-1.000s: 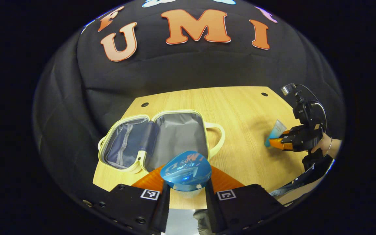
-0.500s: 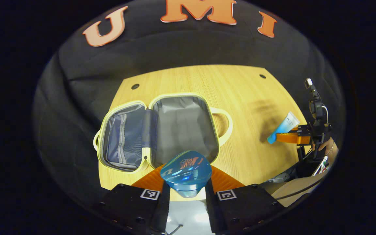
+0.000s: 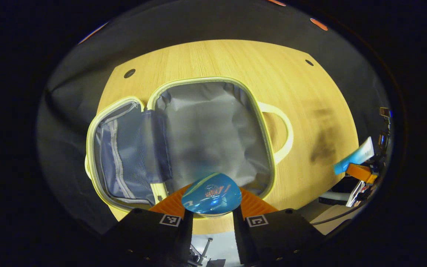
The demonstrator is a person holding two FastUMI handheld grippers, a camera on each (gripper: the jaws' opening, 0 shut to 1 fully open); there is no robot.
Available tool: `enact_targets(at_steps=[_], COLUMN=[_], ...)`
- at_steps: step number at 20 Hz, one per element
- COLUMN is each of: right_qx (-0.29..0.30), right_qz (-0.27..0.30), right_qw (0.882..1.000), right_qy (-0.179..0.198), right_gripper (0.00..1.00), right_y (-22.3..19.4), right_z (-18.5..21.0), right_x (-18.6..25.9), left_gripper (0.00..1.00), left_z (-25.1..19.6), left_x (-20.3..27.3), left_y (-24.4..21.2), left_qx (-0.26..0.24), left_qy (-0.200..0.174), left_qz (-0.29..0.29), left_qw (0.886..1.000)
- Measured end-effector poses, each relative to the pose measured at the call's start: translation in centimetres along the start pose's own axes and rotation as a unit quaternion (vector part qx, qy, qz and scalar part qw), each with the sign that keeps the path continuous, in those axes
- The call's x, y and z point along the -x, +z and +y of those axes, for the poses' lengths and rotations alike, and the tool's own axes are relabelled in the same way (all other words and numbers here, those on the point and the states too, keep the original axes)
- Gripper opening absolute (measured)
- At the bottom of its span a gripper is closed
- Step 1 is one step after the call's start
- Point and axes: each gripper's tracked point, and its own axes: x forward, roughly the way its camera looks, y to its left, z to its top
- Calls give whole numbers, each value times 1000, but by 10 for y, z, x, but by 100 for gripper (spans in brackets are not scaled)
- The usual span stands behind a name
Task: First open the suitcase, pack the skin care products into it, and then close the suitcase.
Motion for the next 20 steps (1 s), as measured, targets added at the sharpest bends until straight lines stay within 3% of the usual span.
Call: enact_targets(at_steps=[4,10,14,15,16,18,20], right_qx=[-33,-51,-58,-56,-56,-55,-49], right_qz=[-16,-38,-47,-52,-57,-66,-75], right_qw=[999,996,995,995,994,994,993], right_qy=[-23,-57,-62,-65,-70,-74,-77], right_gripper=[34,34,34,34,34,34,34], right_y=[-4,0,3,5,9,19,32], right_z=[10,29,55,58,62,71,80], right_x=[-9,-27,-36,-38,-38,-36,-33], left_gripper=[49,50,55,61,77,100,100], left_z=[29,39,36,30,22,16,13], left_x=[-44,-76,-91,-91,-86,-72,-54], left_y=[18,36,35,35,36,37,37], left_qx=[-25,-57,-38,-33,-33,-43,-53], left_qy=[19,-6,-29,-47,-65,-79,-92], left_qz=[23,29,29,24,15,-4,-30], left_qw=[999,998,998,998,997,996,994])
